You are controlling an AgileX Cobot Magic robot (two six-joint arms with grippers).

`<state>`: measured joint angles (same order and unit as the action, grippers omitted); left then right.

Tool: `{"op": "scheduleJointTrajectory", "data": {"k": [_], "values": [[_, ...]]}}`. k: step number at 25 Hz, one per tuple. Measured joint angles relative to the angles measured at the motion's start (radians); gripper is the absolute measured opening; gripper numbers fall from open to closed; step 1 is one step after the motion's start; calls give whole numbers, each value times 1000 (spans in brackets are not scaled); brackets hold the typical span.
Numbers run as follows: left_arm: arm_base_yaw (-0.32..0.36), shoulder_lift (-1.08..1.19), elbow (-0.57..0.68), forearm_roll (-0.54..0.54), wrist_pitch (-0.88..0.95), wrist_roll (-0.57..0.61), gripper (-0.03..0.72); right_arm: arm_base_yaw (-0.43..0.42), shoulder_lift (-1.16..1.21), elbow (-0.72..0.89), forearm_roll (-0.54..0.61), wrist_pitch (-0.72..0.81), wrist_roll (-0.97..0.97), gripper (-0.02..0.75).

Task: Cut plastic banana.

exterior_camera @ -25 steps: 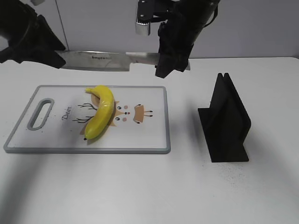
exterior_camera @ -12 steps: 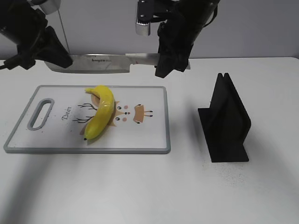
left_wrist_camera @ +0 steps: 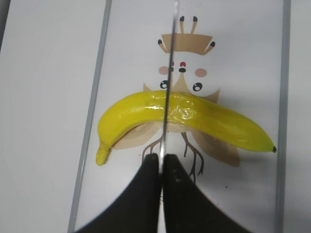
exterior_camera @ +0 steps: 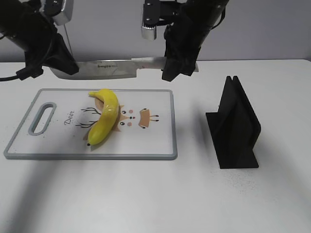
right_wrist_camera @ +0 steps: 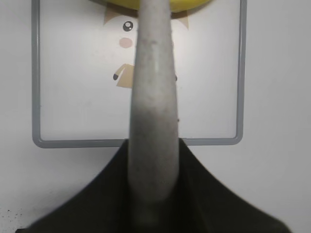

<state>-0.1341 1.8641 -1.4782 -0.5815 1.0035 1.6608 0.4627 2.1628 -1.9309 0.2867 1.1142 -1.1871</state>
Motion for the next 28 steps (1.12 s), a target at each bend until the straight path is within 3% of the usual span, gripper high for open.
{"op": "scheduleJointTrajectory", "data": {"k": [12, 28], "values": [[-1, 252, -5, -10, -92, 7, 2, -2, 201, -2, -8, -79, -2, 181], [-21, 299, -20, -13, -103, 11, 1, -6, 239, -10, -20, -72, -7, 183]]}}
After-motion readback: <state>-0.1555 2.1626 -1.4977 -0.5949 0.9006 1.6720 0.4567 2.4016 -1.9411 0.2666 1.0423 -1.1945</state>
